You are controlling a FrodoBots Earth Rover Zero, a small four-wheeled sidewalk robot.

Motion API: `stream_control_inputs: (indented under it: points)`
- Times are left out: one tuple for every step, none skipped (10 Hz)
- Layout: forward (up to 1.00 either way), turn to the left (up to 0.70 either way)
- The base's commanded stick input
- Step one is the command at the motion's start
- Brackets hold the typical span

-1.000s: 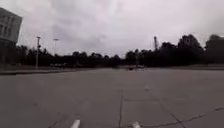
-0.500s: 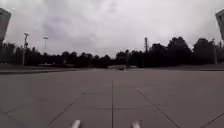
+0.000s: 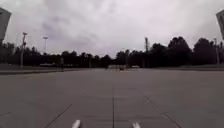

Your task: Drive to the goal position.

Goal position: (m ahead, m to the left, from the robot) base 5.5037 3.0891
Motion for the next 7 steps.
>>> stream_control_inputs:
  points:
    - [0.7, -0.17]
    - [0.7, -0.23]
    - [0.7, -0.16]
    - [0.7, -0.01]
    - [0.7, 0.0]
    - [0.7, 0.0]
    - [0.7, 0.0]
